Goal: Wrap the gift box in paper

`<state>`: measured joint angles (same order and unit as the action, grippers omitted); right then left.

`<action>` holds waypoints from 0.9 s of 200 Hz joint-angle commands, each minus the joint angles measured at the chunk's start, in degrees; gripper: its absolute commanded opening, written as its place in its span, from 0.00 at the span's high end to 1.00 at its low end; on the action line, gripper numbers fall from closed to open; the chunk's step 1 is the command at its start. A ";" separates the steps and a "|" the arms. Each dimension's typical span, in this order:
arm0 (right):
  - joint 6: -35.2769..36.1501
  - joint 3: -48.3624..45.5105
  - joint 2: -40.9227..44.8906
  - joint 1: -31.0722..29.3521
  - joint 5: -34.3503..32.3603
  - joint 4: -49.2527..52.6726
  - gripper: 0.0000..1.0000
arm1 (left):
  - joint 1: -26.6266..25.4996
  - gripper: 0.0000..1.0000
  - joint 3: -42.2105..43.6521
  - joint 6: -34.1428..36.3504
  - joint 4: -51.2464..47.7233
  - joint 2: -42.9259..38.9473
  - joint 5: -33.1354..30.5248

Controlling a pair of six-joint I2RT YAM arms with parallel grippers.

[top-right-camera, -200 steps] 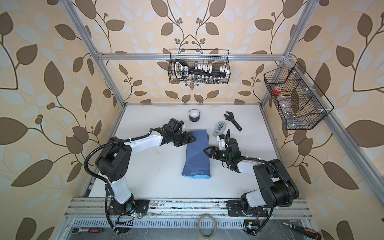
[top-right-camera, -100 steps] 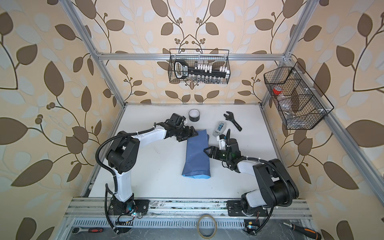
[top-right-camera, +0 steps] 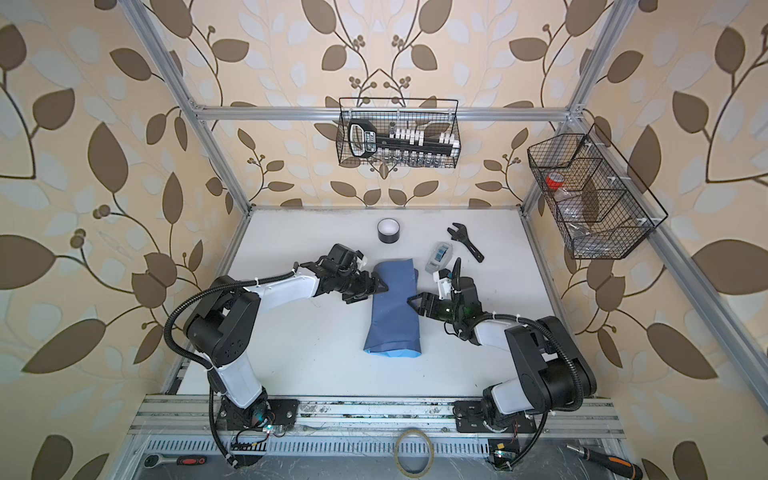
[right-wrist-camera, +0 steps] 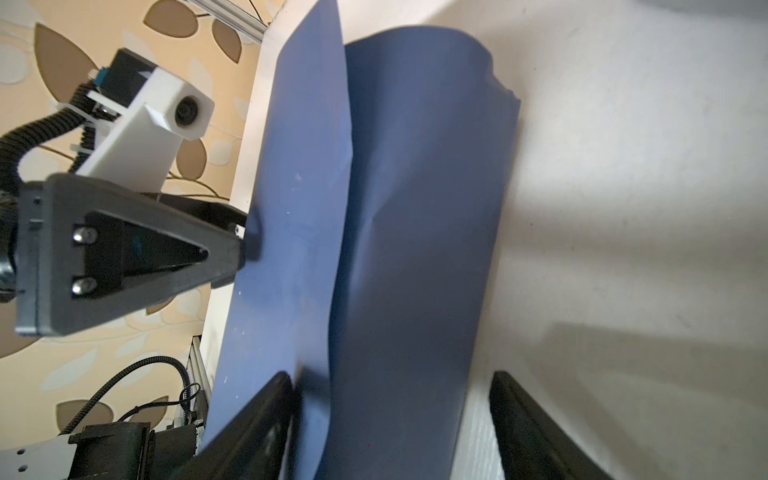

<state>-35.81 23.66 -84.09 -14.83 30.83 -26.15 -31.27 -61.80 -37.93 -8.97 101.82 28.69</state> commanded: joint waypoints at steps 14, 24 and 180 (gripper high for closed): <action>1.61 -1.95 -1.17 0.03 -2.53 7.14 0.25 | -0.63 0.15 0.45 2.51 -0.39 0.02 3.62; 1.80 -1.63 -0.67 0.06 -2.70 7.82 0.25 | -0.63 0.16 0.41 3.03 -1.13 0.45 3.65; 2.50 11.60 0.81 -2.83 -4.90 17.41 0.24 | -0.63 0.18 0.18 6.12 -5.81 3.91 0.72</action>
<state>-34.20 33.87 -79.75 -16.62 26.74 -9.65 -31.81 -61.84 -34.17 -10.31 103.61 31.75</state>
